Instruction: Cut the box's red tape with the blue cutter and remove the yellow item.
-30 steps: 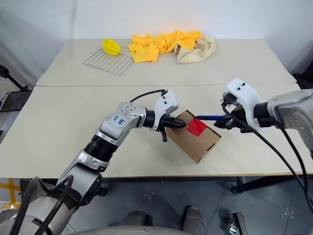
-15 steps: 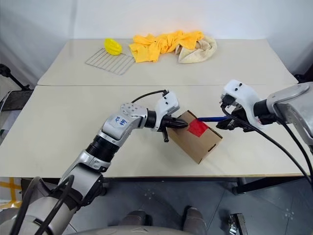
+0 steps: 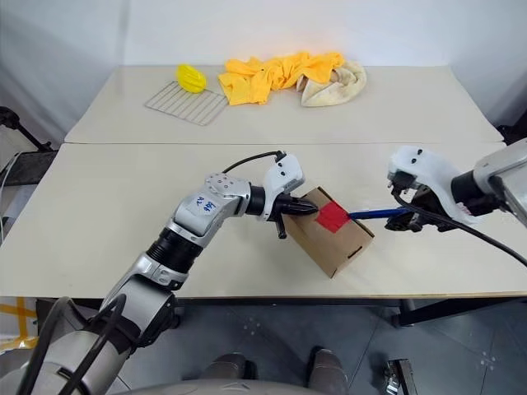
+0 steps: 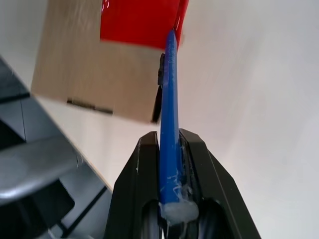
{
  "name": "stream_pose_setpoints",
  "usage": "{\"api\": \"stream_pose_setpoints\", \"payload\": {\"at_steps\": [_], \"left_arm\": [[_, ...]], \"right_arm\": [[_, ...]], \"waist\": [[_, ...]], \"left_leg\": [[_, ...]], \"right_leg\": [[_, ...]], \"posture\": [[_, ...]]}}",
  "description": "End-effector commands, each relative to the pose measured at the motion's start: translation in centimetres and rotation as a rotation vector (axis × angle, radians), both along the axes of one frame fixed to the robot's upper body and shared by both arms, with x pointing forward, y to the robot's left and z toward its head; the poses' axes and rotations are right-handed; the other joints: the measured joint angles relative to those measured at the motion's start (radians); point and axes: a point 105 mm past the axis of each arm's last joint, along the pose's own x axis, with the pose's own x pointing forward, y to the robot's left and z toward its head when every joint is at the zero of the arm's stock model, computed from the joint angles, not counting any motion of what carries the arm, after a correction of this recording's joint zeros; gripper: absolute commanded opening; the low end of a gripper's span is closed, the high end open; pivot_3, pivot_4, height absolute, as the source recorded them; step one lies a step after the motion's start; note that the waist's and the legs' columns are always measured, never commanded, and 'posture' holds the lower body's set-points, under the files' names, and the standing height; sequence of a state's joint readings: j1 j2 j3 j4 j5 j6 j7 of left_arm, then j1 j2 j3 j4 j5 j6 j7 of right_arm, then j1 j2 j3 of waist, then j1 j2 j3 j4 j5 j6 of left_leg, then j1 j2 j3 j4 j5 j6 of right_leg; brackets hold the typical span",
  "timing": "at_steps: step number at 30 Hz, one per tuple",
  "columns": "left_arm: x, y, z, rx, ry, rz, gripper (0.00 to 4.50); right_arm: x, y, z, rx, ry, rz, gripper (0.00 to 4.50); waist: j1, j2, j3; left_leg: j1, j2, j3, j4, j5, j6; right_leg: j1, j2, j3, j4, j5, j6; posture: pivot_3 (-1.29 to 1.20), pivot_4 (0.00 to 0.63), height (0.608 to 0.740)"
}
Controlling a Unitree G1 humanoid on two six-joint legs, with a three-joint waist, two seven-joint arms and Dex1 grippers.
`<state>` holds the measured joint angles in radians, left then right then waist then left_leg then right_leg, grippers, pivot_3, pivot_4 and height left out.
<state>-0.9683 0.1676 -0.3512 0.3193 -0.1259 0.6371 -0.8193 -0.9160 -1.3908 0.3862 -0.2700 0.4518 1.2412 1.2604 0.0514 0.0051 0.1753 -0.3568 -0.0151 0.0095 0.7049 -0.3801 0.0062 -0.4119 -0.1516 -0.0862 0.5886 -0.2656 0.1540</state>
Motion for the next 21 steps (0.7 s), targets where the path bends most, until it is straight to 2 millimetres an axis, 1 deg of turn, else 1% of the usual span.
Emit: {"api": "stream_pose_setpoints", "payload": {"at_steps": [1,4,7,8,10,11,13,16,17,19,20,21], "left_arm": [[0.6,1.0,-2.2,0.06,0.036,0.072,0.0],[0.7,1.1,-2.3,0.061,0.036,0.074,0.0],[0.8,1.2,-2.4,0.065,0.032,0.076,0.0],[0.8,1.3,-2.4,0.067,0.029,0.077,0.0],[0.9,1.4,-2.4,0.07,0.025,0.079,0.0],[1.0,1.4,-2.4,0.072,0.023,0.079,0.0],[1.0,1.4,-2.5,0.075,0.019,0.076,0.0],[0.8,1.3,-2.6,0.078,0.015,0.063,0.0],[0.8,1.2,-2.5,0.078,0.014,0.059,0.0],[0.8,1.0,-2.5,0.077,0.013,0.055,0.0],[0.8,1.0,-2.4,0.076,0.012,0.051,0.0],[0.8,0.9,-2.4,0.074,0.012,0.047,0.0]], "right_arm": [[-1.5,0.2,0.3,-0.006,0.042,0.066,0.16],[-2.0,-0.2,0.5,-0.01,0.047,0.069,0.16],[-2.5,-0.6,1.8,0.005,0.008,0.069,0.16],[-2.4,-0.8,2.7,0.026,-0.032,0.053,0.16],[-2.0,-1.6,5.5,0.09,-0.164,-0.009,0.16],[-1.9,-2.0,6.5,0.117,-0.214,-0.029,0.16],[-1.7,-2.3,7.3,0.152,-0.27,-0.052,0.16],[-0.9,-4.0,8.8,0.23,-0.403,-0.15,0.16],[-0.4,-4.9,8.7,0.241,-0.446,-0.196,0.16],[0.4,-6.4,7.6,0.258,-0.499,-0.269,0.16],[0.8,-7.0,6.9,0.275,-0.534,-0.299,0.16],[1.4,-7.7,5.5,0.298,-0.564,-0.336,0.16]], "waist": [[0.0,0.0,0.0],[-0.003,0.0,0.0],[-0.001,0.0,0.0],[-0.002,0.0,0.0],[-0.002,0.0,0.0],[-0.002,0.0,0.0],[-0.001,0.0,0.0],[-0.002,-0.001,0.0],[-0.001,-0.001,0.0],[0.0,-0.001,0.0],[0.0,-0.001,0.0],[0.0,-0.002,0.0]], "left_leg": [[0.0,0.0,0.0,0.0,0.0,0.0],[0.0,0.0,0.0,0.0,0.0,0.0],[0.0,0.0,0.0,0.0,0.0,0.0],[0.0,0.0,0.0,0.0,0.0,0.0],[0.0,0.0,0.001,0.001,0.0,0.0],[0.0,0.0,0.0,0.001,0.0,0.0],[0.0,0.001,0.0,0.001,0.0,0.0],[0.0,0.001,0.0,0.002,0.0,0.0],[0.0,0.001,0.0,0.003,0.0,0.0],[0.0,0.001,0.0,0.004,0.0,0.0],[0.0,0.001,0.0,0.005,0.0,0.0],[0.0,0.001,0.0,0.005,0.0,0.0]], "right_leg": [[0.0,0.0,0.0,0.0,0.0,0.0],[0.0,0.0,0.0,0.0,0.0,0.0],[0.0,0.0,0.0,0.0,0.0,0.0],[0.0,0.0,0.0,0.0,0.0,0.0],[0.0,0.0,0.001,0.0,0.0,0.0],[0.0,0.0,0.001,0.001,0.001,0.0],[0.0,0.0,0.0,0.001,0.001,-0.001],[0.001,0.0,0.0,0.0,0.001,-0.001],[0.001,0.0,0.0,0.001,0.001,-0.001],[0.002,0.0,0.0,0.001,0.002,-0.001],[0.002,0.0,0.0,0.001,0.002,-0.001],[0.002,0.0,0.0,0.001,0.002,0.0]], "posture": [[0.0,0.15,0.74],[0.0,0.15,0.74],[0.0,0.15,0.74],[0.0,0.15,0.74],[0.0,0.15,0.74],[0.0,0.15,0.74],[0.0,0.15,0.74],[0.0,0.15,0.74],[0.0,0.15,0.74],[0.0,0.15,0.74],[0.0,0.15,0.74],[0.0,0.15,0.74]]}}
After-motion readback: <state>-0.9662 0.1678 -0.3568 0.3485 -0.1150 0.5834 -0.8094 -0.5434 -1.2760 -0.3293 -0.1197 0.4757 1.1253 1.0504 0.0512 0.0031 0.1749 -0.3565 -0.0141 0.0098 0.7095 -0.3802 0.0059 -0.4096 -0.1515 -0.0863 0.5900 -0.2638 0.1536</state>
